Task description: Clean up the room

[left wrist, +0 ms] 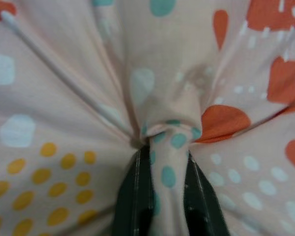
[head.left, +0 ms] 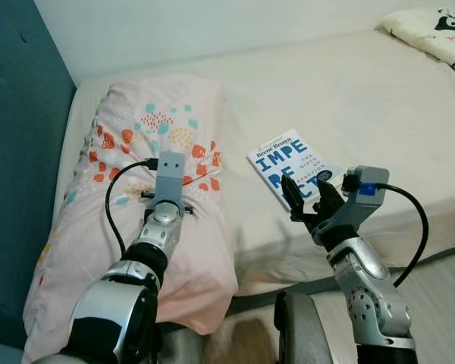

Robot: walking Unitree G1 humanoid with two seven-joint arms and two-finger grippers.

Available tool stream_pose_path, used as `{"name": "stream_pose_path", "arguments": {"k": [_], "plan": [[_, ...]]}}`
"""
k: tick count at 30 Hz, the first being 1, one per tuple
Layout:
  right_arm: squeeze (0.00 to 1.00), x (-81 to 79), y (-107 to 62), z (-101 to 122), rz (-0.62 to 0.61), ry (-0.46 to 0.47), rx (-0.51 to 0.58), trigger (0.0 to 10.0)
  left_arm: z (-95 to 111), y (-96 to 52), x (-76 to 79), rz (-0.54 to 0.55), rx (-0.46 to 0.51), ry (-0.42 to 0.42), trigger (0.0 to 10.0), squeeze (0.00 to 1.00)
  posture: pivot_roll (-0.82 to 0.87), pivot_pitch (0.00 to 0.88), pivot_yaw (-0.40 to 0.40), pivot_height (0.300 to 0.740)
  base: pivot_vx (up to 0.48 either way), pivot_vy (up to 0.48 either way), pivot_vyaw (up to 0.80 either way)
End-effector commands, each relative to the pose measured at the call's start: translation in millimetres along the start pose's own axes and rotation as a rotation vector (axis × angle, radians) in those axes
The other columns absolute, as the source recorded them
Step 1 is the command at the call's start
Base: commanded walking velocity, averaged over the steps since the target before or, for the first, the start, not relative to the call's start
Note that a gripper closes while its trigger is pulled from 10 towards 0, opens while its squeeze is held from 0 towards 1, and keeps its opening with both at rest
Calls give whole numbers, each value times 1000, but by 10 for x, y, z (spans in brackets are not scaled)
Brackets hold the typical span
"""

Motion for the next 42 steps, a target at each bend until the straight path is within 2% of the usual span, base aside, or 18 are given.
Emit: {"name": "stream_pose_path", "arguments": {"k": [1, 2, 3, 4, 6, 7, 8, 11, 13, 19, 21, 22, 24, 26, 29, 32, 37, 42], "plan": [[0, -37, -15, -13, 10, 9, -8, 10000, -260, 0, -56, -5, -119, -55, 0, 0, -58, 219, 68, 526, 0, 0, 0], [0, -37, -15, -13, 10, 9, -8, 10000, -260, 0, -56, -5, -119, -55, 0, 0, -58, 219, 68, 526, 0, 0, 0], [0, -45, -17, 11, 12, 8, -2, 10000, 221, 58, -150, -1, -19, -241, 0, 0, -58, 217, 71, 526, 0, 0, 0], [0, -45, -17, 11, 12, 8, -2, 10000, 221, 58, -150, -1, -19, -241, 0, 0, -58, 217, 71, 526, 0, 0, 0], [0, -49, -13, 34, 13, 6, 5, 10000, 728, 64, -283, -2, 100, -379, 0, 0, -58, 211, 72, 526, 0, 0, 0], [0, -49, -13, 34, 13, 6, 5, 10000, 728, 64, -283, -2, 100, -379, 0, 0, -58, 211, 72, 526, 0, 0, 0], [0, -52, -9, 52, 12, 5, 9, 10000, 1020, 42, -364, -11, 168, -453, 0, 0, -56, 208, 73, 526, 0, 0, 0], [0, -54, -7, 57, 12, 5, 9, 10000, 1097, 33, -383, -18, 185, -475, 0, 0, -56, 208, 73, 526, 0, 0, 0], [0, -57, -2, 78, 13, 3, 16, 10000, 1302, 3, -451, -23, 232, -503, 0, 0, -52, 207, 78, 526, 0, 0, 0], [0, -50, 4, 109, 7, 2, 29, 10000, 1541, -45, -586, 1, 299, -495, 0, 0, -51, 208, 81, 526, 0, 0, 0], [0, -53, 6, 121, 8, 2, 33, 10000, 1721, -96, -778, 67, 366, -466, 0, 0, -50, 207, 80, 526, 0, 0, 0], [0, -53, 6, 121, 8, 2, 33, 10000, 1721, -96, -778, 67, 366, -466, 0, 0, -50, 207, 80, 526, 0, 0, 0], [0, -62, 9, 144, 10, 1, 40, 10000, 1973, -203, -1040, 171, 467, -419, 0, 0, -49, 206, 81, 526, 0, 0, 0], [0, -62, 9, 144, 10, 1, 40, 10000, 1973, -203, -1040, 171, 467, -419, 0, 0, -49, 206, 81, 526, 0, 0, 0], [0, -72, 11, 170, 12, 1, 50, 10000, 2260, -402, -1374, 383, 593, -276, 0, 0, -52, 210, 84, 526, 0, 0, 0], [0, -82, 11, 183, 14, 2, 55, 10000, 2347, -511, -1556, 525, 641, -171, 0, 0, -54, 212, 83, 526, 0, 0, 0], [0, -87, 10, 192, 15, 2, 57, 10000, 2392, -564, -1642, 575, 664, -142, 0, 0, -56, 212, 80, 526, 0, 0, 0], [0, -88, 22, 250, 20, -1, 71, 10000, 2674, -806, -1804, 662, 789, -134, 0, 0, -57, 207, 73, 526, 0, 0, 0]]}}
Point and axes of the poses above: a point about 5 cm out from each wrist's last joint towards the gripper, its own y axis pointing out of the wrist towards the gripper, its own z axis along the axis of the wrist's last joint, x = y × z, the point moved 3 cm from there along y, pointing out of the wrist towards the gripper, and after that the axes turned 15 degrees about y, right-handed, at the moved point
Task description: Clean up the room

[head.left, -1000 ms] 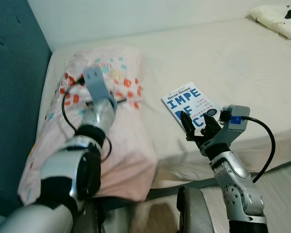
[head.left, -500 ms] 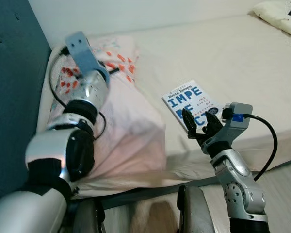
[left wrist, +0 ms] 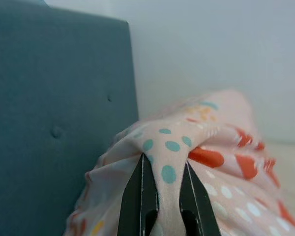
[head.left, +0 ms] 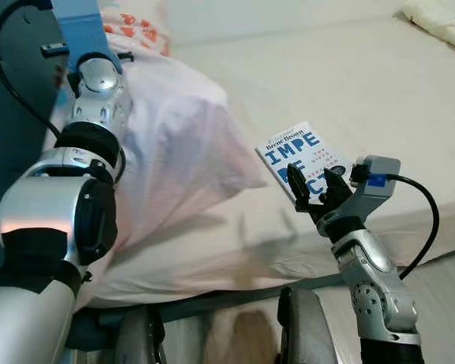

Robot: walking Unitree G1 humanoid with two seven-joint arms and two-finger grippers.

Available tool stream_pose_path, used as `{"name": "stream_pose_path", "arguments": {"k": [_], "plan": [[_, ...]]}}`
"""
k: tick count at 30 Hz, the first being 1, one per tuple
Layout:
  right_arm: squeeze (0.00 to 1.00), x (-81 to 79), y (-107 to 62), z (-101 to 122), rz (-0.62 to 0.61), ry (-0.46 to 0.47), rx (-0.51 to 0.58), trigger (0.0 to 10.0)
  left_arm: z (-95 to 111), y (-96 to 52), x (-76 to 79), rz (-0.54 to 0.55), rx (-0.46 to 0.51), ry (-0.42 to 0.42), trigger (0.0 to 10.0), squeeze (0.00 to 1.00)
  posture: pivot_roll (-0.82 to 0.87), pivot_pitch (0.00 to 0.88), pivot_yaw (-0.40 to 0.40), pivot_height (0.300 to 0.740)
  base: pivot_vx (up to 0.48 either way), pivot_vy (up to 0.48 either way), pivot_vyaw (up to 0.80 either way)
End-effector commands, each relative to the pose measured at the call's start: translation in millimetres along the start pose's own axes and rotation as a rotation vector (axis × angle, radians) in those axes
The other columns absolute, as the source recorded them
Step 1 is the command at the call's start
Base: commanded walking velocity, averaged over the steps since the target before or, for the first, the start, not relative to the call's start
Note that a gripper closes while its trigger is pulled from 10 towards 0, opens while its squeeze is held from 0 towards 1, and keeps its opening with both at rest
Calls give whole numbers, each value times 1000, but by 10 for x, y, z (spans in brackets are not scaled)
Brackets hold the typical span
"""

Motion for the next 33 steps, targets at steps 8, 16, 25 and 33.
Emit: {"name": "stream_pose_path", "arguments": {"k": [8, 16, 25, 33], "plan": [[0, -62, 13, 70, 22, 14, 20, 10000, 744, 28, -106, 54, 317, 13, 0, 0, -47, 205, 80, 526, 0, 0, 0], [0, -82, -23, 15, 21, 22, 12, 10000, -420, -491, 614, -288, 174, 244, 0, 0, -44, 217, 83, 526, 0, 0, 0], [0, -87, -72, -20, 18, 32, 5, 10000, -1159, -699, 480, -278, 0, 450, 0, 0, -60, 233, 92, 526, 0, 0, 0], [0, -80, -109, -24, 13, 33, 0, 10000, -1120, -568, 300, -168, -53, 408, 0, 0, -66, 243, 95, 526, 0, 0, 0]]}}
Point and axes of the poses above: a point about 5 cm out from each wrist's last joint towards the gripper, its own y axis pointing out of the wrist towards the gripper, its own z axis along the axis of the wrist's last joint, x = y × z, the point moved 3 cm from there along y, pointing out of the wrist towards the gripper, and after that the axes turned 15 degrees about y, right-handed, at the moved point
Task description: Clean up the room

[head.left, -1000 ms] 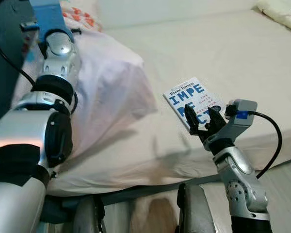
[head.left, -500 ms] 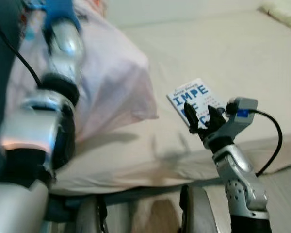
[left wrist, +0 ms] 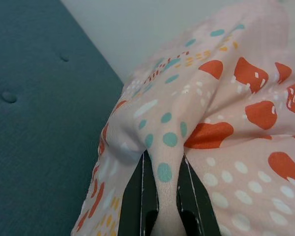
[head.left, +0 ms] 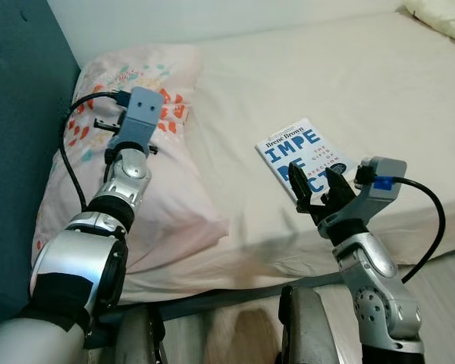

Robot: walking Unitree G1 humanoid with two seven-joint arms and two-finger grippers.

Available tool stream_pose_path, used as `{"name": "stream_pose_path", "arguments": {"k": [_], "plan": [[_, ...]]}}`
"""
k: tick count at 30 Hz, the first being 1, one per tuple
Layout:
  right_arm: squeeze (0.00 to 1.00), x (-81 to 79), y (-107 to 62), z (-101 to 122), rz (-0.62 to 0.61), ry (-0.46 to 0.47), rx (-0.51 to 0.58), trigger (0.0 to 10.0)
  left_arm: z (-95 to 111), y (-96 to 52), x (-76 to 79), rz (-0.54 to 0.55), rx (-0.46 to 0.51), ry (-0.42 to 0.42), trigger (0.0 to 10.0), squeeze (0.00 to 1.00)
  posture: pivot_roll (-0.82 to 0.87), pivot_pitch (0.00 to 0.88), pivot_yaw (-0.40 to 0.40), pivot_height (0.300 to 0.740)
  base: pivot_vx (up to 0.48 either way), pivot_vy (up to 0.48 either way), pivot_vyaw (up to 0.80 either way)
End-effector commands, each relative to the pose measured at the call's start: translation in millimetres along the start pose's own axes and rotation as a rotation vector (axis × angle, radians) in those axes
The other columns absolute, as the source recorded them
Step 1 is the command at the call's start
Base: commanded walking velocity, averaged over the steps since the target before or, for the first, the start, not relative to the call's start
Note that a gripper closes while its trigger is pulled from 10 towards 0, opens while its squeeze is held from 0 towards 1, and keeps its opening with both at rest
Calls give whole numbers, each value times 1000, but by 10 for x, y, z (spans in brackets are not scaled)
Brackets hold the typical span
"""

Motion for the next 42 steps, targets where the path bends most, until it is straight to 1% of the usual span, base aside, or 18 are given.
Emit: {"name": "stream_pose_path", "arguments": {"k": [1, 5, 8, 10, 11, 13, 17, 18, 21, 25, 29, 33, 35, 38, 39, 40, 41, 42], "plan": [[0, -22, -26, -24, 2, 12, -10, 10000, 46, 80, -179, 68, -1, -17, 0, 0, -66, 243, 95, 526, 0, 0, 0], [0, -49, -23, -24, 10, 13, -10, 10000, 36, 112, -274, 116, -19, 6, 0, 0, -68, 246, 95, 526, 0, 0, 0], [0, -61, -34, -22, 13, 13, -9, 10000, 62, 174, -461, 189, -21, 21, 0, 0, -73, 248, 97, 526, 0, 0, 0], [0, -65, -44, -11, 15, 13, -8, 10000, 219, 252, -671, 260, 25, 32, 0, 0, -71, 250, 96, 526, 0, 0, 0], [0, -65, -44, -11, 15, 13, -8, 10000, 219, 252, -671, 260, 25, 32, 0, 0, -71, 250, 96, 526, 0, 0, 0], [0, -61, -45, 5, 16, 12, -6, 10000, 475, 318, -898, 342, 102, 37, 0, 0, -63, 248, 93, 526, 0, 0, 0], [0, -66, -34, 23, 20, 13, -1, 10000, 709, 349, -1115, 427, 173, 37, 0, 0, -63, 248, 93, 526, 0, 0, 0], [0, -87, -16, 43, 29, 15, 6, 10000, 815, 355, -1257, 488, 202, 32, 0, 0, -55, 246, 95, 526, 0, 0, 0], [0, -103, -8, 52, 34, 17, 10, 10000, 816, 351, -1289, 508, 207, 42, 0, 0, -55, 246, 95, 526, 0, 0, 0], [0, -114, -12, 37, 36, 18, 7, 10000, 617, 329, -1166, 474, 175, 106, 0, 0, -55, 249, 96, 526, 0, 0, 0], [0, -105, -41, 23, 33, 21, 0, 10000, -40, 160, -703, 334, 16, 159, 0, 0, -56, 257, 96, 526, 0, 0, 0], [0, -111, -44, 17, 35, 23, -2, 10000, -250, 53, -501, 274, -33, 173, 0, 0, -66, 260, 96, 526, 0, 0, 0], [0, -125, -45, 13, 40, 25, -4, 10000, -495, -154, -157, 165, -65, 234, 0, 0, -73, 264, 95, 526, 0, 0, 0], [0, -130, -49, 12, 42, 25, -6, 10000, -601, -236, -39, 117, -98, 240, 0, 0, -78, 266, 93, 526, 0, 0, 0], [0, -129, -53, 9, 42, 24, -8, 10000, -653, -266, 7, 93, -126, 224, 3333, 0, -78, 266, 93, 526, 0, 0, 0], [0, -129, -53, 9, 42, 24, -8, 10000, -653, -266, 7, 93, -126, 224, 3333, 0, -78, 266, 93, 526, 0, 0, 0], [0, -129, -58, 8, 42, 23, -10, 10000, -688, -288, 37, 77, -145, 212, 10000, 8, -78, 266, 93, 526, 0, 0, 0], [0, -127, -64, 8, 40, 24, -10, 10000, -713, -302, 83, 45, -175, 163, 10000, 8, -82, 266, 94, 526, 0, 0, 0]]}}
Point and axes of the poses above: a point about 5 cm out from each wrist's last joint towards the gripper, its own y axis pointing out of the wrist towards the gripper, its own z axis along the axis of the wrist's last joint, x = y × z, the point moved 3 cm from there along y, pointing out of the wrist towards the gripper, and after that the axes turned 15 degrees about y, right-handed, at the moved point
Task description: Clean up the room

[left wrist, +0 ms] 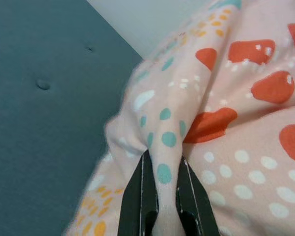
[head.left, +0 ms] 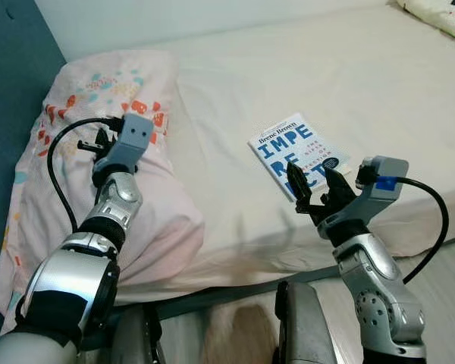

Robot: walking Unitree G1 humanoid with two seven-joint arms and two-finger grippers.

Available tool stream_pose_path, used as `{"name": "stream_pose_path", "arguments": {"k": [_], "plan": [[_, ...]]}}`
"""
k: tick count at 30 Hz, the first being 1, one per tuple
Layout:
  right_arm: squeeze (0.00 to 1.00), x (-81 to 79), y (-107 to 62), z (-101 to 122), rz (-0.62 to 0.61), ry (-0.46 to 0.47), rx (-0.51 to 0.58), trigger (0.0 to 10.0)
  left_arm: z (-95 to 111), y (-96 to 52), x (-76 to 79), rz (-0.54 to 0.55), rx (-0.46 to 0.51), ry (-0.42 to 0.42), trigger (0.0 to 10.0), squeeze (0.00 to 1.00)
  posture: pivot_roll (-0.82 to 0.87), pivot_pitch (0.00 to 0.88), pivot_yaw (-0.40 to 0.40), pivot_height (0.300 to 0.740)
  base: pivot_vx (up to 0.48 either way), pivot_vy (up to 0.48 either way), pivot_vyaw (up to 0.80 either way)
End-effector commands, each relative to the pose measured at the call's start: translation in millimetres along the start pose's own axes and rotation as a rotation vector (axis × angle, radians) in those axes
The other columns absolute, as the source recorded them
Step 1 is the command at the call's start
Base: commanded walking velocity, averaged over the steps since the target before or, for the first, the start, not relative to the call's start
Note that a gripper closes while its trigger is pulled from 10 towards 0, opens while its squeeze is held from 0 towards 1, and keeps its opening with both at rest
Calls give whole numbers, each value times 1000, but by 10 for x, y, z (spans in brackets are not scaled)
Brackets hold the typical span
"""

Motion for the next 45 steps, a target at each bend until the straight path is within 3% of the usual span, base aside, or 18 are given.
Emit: {"name": "stream_pose_path", "arguments": {"k": [1, 2, 3, 5, 6, 9, 14, 18, 21, 25, 26, 29, 33, 34, 35, 39, 41, 45], "plan": [[0, -52, -29, -27, 19, 16, -12, 10000, -231, -80, 93, -53, -91, 0, 10000, 8, -82, 266, 94, 526, 0, 0, 0], [0, -48, -34, -27, 17, 17, -13, 10000, -211, -89, 145, -95, -111, -63, 10000, 1000, -79, 263, 94, 526, 0, 0, 0], [0, -41, -33, -36, 15, 19, -14, 10000, -139, -98, 230, -167, -134, -182, 10000, 1000, -77, 256, 94, 526, 0, 0, 0], [0, -40, -32, -41, 15, 19, -15, 10000, -101, -100, 258, -191, -139, -227, 10000, 1000, -77, 256, 94, 526, 0, 0, 0], [0, -42, -20, -53, 17, 19, -18, 10000, -38, -95, 293, -232, -149, -319, 10000, 1000, -75, 247, 95, 526, 0, 0, 0], [0, -40, -5, -63, 19, 17, -20, 10000, -13, -82, 297, -252, -156, -371, 10000, 1000, -75, 238, 95, 526, 0, 0, 0], [0, -12, 42, -50, 15, 3, -22, 10000, 80, -67, 359, -404, -136, -531, 10000, 1000, -68, 204, 92, 526, 0, 0, 0], [0, 48, 74, -45, -8, -14, -32, 10000, 147, -91, 414, -529, -80, -570, 10000, 1000, -62, 187, 90, 526, 0, 0, 0], [0, 177, 117, -57, -64, -51, -59, 10000, 111, -165, 465, -695, 24, -497, 10000, 1000, -48, 150, 80, 526, 0, 0, 0], [0, 258, 162, -57, -91, -59, -73, 10000, -36, -220, 453, -778, 67, -451, 10000, 1000, -42, 132, 73, 526, 0, 0, 0], [0, 277, 193, -60, -90, -52, -79, 10000, -98, -226, 381, -817, 105, -499, 10000, 1000, -36, 113, 65, 526, 0, 0, 0], [0, 280, 200, -63, -88, -51, -81, 10000, -109, -227, 353, -830, 120, -520, 10000, 1000, -36, 113, 65, 526, 0, 0, 0], [0, 308, 255, -96, -79, -34, -95, 10000, -40, -206, 202, -850, 222, -596, 10000, 1000, -16, 83, 43, 526, 0, 0, 0], [0, 307, 292, -120, -69, -24, -102, 10000, -3, -166, 83, -838, 262, -647, 10000, 0, -9, 76, 37, 526, 0, 0, 0], [0, 307, 292, -120, -69, -24, -102, 10000, -3, -166, 83, -838, 262, -647, 10000, 0, -9, 76, 37, 526, 0, 0, 0], [0, 340, 372, -143, -50, 16, -96, 10000, 26, -81, -92, -730, 238, -920, 10000, 0, 11, 32, 17, 545, 0, 0, 0], [0, 359, 386, -148, -55, 14, -99, 10000, 20, -91, -84, -713, 232, -936, 10000, 0, 12, 29, 16, 550, 0, 0, 0], [0, 410, 420, -161, -58, 20, -102, 10000, -120, -246, 137, -688, 118, -998, 10000, 0, 10, 2, 1, 570, 0, 0, 0]]}}
Point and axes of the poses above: a point about 5 cm out from each wrist's last joint towards the gripper, its own y axis pointing out of the wrist towards the gripper, its own z axis along the axis of the wrist's last joint, x = y × z, the point moved 3 cm from there along y, pointing out of the wrist towards the gripper, and after that the axes turned 15 degrees about y, right-handed, at the moved point
